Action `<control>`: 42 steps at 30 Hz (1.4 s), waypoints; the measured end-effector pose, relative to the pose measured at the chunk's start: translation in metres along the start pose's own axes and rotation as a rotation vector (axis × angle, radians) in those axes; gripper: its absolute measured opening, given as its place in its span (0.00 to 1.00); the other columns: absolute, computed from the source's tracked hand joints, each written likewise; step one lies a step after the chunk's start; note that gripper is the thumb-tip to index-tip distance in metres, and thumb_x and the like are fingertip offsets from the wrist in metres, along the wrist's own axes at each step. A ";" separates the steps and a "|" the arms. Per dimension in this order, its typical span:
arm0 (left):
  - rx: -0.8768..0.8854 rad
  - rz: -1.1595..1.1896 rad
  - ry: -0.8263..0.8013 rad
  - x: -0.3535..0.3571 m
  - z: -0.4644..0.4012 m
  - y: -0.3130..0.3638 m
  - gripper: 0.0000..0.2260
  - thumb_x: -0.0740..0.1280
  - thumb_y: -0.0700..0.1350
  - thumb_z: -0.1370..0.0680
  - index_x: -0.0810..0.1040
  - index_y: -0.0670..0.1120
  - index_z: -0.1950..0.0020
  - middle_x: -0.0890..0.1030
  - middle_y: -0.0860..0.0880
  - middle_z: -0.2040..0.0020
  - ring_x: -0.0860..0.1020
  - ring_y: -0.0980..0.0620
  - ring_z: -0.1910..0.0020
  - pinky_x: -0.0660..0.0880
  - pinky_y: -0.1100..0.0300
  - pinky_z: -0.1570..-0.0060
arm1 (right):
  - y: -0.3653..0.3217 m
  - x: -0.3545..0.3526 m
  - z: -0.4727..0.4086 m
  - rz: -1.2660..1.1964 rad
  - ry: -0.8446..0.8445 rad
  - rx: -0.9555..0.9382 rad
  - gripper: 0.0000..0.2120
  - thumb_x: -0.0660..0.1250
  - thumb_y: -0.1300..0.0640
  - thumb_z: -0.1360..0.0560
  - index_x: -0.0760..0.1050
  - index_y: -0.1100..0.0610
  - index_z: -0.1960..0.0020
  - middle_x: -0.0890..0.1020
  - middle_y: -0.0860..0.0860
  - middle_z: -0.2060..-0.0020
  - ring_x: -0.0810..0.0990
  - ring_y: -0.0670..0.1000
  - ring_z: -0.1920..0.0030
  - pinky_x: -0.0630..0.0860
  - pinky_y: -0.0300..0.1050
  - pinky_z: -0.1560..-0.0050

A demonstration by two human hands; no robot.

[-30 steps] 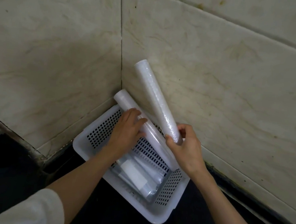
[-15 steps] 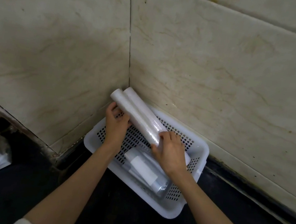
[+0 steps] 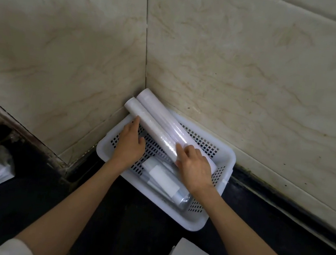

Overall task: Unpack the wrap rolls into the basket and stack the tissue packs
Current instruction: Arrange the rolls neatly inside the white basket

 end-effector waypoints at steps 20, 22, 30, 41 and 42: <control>0.394 -0.575 -0.640 0.075 0.023 0.000 0.19 0.67 0.45 0.26 0.72 0.52 0.35 0.72 0.48 0.36 0.65 0.50 0.38 0.65 0.53 0.39 | 0.004 0.015 0.044 -0.161 -0.313 0.183 0.11 0.58 0.56 0.23 0.74 0.60 0.45 0.78 0.55 0.45 0.79 0.58 0.49 0.77 0.54 0.51; 0.414 -0.668 -0.645 0.078 0.023 -0.001 0.22 0.69 0.46 0.27 0.70 0.53 0.34 0.70 0.49 0.36 0.62 0.49 0.37 0.60 0.53 0.39 | 0.003 0.022 0.043 -0.148 -0.377 0.200 0.14 0.60 0.53 0.23 0.72 0.59 0.41 0.74 0.53 0.39 0.77 0.57 0.44 0.76 0.54 0.48; 0.375 -0.631 -0.677 0.076 0.026 0.002 0.13 0.71 0.45 0.28 0.74 0.52 0.46 0.76 0.49 0.45 0.70 0.48 0.45 0.67 0.53 0.44 | -0.001 0.031 0.040 -0.214 -0.440 0.191 0.15 0.64 0.51 0.26 0.74 0.56 0.41 0.75 0.54 0.45 0.74 0.55 0.44 0.71 0.49 0.47; 0.272 0.284 -0.206 0.014 0.017 0.008 0.09 0.61 0.45 0.21 0.74 0.55 0.44 0.77 0.58 0.46 0.75 0.63 0.46 0.71 0.67 0.44 | 0.031 -0.025 0.047 -0.415 -0.101 0.362 0.06 0.62 0.55 0.26 0.75 0.57 0.55 0.77 0.52 0.67 0.77 0.55 0.64 0.71 0.45 0.64; 0.185 0.355 -0.132 0.010 0.012 -0.002 0.09 0.59 0.43 0.20 0.74 0.53 0.43 0.78 0.54 0.45 0.76 0.59 0.46 0.72 0.63 0.43 | 0.040 -0.029 0.051 -0.467 -0.033 0.413 0.05 0.63 0.55 0.26 0.74 0.57 0.57 0.76 0.50 0.68 0.76 0.53 0.66 0.69 0.44 0.66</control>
Point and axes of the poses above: each hand's wrist, its own z-axis away from the middle knuckle, its own x-axis out of the palm, y = z × x, the point moved 6 cm from there along -z, towards the middle knuckle
